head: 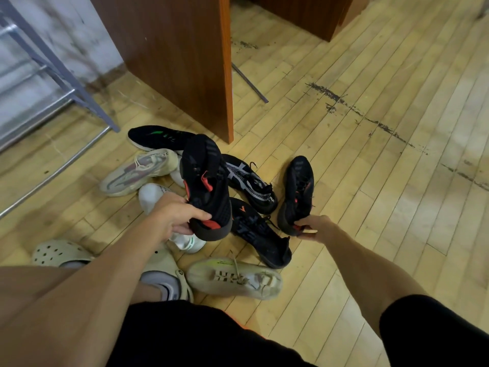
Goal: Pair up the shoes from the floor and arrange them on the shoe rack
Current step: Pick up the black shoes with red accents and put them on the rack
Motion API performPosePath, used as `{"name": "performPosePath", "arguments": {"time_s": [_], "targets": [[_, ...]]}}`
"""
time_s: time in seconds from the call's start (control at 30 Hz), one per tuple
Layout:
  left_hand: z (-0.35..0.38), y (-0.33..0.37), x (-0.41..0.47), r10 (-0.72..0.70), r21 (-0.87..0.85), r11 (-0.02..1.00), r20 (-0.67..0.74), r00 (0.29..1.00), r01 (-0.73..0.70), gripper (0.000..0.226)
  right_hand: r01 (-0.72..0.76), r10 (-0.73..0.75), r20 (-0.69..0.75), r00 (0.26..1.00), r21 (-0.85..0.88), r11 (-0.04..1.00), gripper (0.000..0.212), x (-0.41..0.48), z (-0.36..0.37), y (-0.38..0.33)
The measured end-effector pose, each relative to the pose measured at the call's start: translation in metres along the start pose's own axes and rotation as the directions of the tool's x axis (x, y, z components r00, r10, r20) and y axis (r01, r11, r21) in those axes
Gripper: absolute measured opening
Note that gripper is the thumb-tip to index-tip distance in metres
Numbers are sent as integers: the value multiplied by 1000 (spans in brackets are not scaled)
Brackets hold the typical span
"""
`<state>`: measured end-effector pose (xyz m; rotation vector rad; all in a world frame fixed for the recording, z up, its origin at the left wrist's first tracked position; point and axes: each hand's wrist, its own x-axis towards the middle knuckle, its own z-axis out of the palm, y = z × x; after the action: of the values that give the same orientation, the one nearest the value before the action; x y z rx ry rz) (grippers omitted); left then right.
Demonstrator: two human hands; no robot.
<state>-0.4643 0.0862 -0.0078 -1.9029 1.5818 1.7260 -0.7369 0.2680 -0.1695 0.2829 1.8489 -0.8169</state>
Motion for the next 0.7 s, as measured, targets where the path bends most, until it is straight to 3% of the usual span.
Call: {"name": "performPosePath", "arguments": {"time_s": [0.07,0.17,0.37,0.5,0.63,0.7], "targets": [[2,4,-4,-3,-34,999,7,1000,4,41,-17,10,100,995,70,997,22,-12,0,7],[5,8,-9,-15,-86,996,11,1000,15,39,-19,-13,208,978,150,989,20,-28,-5,16],[7,14,-20,-20,-238,971,-5,1000,18,46,212,-206,305,930,14,977,46,-49,-3,20],[-9,12,-25,-40,-322,946,-12,999,34,42,313,-244,469,849,-75,947,39,-65,30,-13],[-47,-3,-15,-105,-398,914,-57,993,74,42,402,-290,486,824,-142,905,20,-83,96,-51],[-69,-11,-5,-124,-435,897,-87,988,74,38,417,-282,502,818,-179,891,24,-88,131,-70]]}}
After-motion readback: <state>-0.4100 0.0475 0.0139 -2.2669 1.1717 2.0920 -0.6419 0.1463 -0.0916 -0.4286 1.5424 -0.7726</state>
